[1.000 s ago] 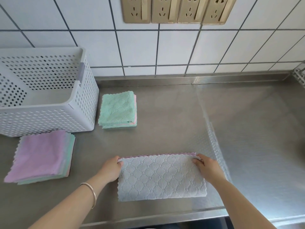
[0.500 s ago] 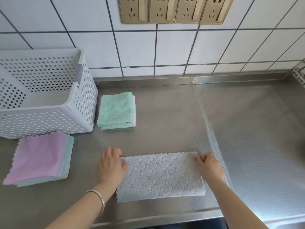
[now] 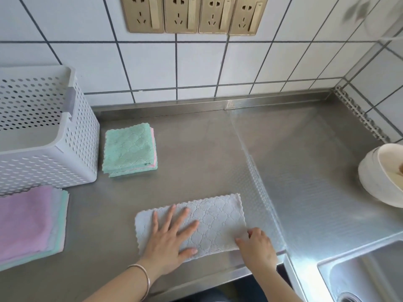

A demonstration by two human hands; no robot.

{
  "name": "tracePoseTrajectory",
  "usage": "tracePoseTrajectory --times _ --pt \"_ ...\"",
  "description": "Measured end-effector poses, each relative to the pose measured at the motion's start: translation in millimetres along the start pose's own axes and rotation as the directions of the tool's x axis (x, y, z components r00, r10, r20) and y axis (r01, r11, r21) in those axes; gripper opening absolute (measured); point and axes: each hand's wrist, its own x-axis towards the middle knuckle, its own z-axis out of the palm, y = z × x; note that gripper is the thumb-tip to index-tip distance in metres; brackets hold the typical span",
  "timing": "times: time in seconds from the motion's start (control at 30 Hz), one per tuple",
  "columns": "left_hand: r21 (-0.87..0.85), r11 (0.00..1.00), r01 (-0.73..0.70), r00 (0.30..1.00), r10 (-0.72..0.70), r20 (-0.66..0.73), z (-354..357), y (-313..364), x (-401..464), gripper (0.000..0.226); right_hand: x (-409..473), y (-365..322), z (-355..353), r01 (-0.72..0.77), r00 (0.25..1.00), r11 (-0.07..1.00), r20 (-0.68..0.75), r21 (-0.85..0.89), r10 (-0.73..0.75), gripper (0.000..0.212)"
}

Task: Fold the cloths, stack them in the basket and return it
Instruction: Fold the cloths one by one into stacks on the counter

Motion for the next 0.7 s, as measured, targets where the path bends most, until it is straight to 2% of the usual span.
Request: tracePoseTrajectory --times 0.1,0.17,0.27,0.3,0.33,0.37,0.4,0.43,0.47,0.5,0.53,0.57,0.63,0.7 --pt "-0.025 0.999 -0.027 0.998 0.028 0.052 -3 1 0 0.075 5 -1 -3 -0.057 0.994 0.998 0.090 0.019 0.055 0.036" --pt "-0.030 0.999 -0.023 0.994 0.026 0.108 -8 2 1 0.077 4 -5 -8 -0.046 0.993 0.997 0.111 0.061 0.039 0.015" --pt "-0.113 0.994 -0.015 0.997 0.023 0.076 -23 6 0 0.083 -5 -12 -11 -0.018 1.000 0.971 0.026 0.237 0.012 0.004" --pt "-0.172 0.985 -0.017 0.999 0.023 0.032 -26 8 0 0.088 -11 -16 -13 0.032 0.999 0.952 -0.045 0.304 -0.019 0.007" --pt "-0.339 0.940 0.027 1.000 -0.024 0.014 -33 9 -3 0.091 -18 -22 -14 0.116 0.988 0.937 -0.135 0.330 -0.075 0.011" --pt "-0.546 0.831 0.106 0.994 -0.086 0.061 -41 10 -5 0.088 -26 -29 -14 0.236 0.958 0.921 -0.232 0.309 -0.168 0.016" --pt "-0.741 0.650 0.167 0.985 -0.142 0.097 -51 10 -8 0.080 -35 -38 -12 0.382 0.898 0.887 -0.331 0.260 -0.290 0.021" --pt "-0.883 0.424 0.202 0.973 -0.189 0.131 -60 9 -12 0.072 -43 -47 -9 0.534 0.804 0.825 -0.412 0.185 -0.428 0.026" --pt "-0.957 0.197 0.214 0.963 -0.204 0.173 -66 7 -16 0.064 -49 -56 -2 0.664 0.687 0.743 -0.464 0.088 -0.559 0.028" --pt "-0.977 0.018 0.211 0.957 -0.209 0.203 -69 4 -17 0.053 -56 -65 5 0.753 0.572 0.657 -0.479 -0.016 -0.667 0.029" --pt "-0.975 -0.074 0.208 0.946 -0.238 0.220 -70 2 -18 0.042 -62 -73 14 0.810 0.477 0.578 -0.463 -0.098 -0.747 0.027" --pt "-0.973 -0.107 0.206 0.930 -0.287 0.228 -71 -1 -20 0.035 -68 -81 22 0.850 0.402 0.504 -0.431 -0.153 -0.808 0.024" --pt "-0.975 -0.047 0.219 0.887 -0.407 0.218 -69 -7 -26 0.039 -77 -95 40 0.897 0.290 0.385 -0.365 -0.219 -0.885 0.020" --pt "-0.970 0.003 0.241 0.855 -0.474 0.211 -62 -14 -30 0.036 -81 -102 57 0.919 0.231 0.311 -0.307 -0.244 -0.923 0.022"
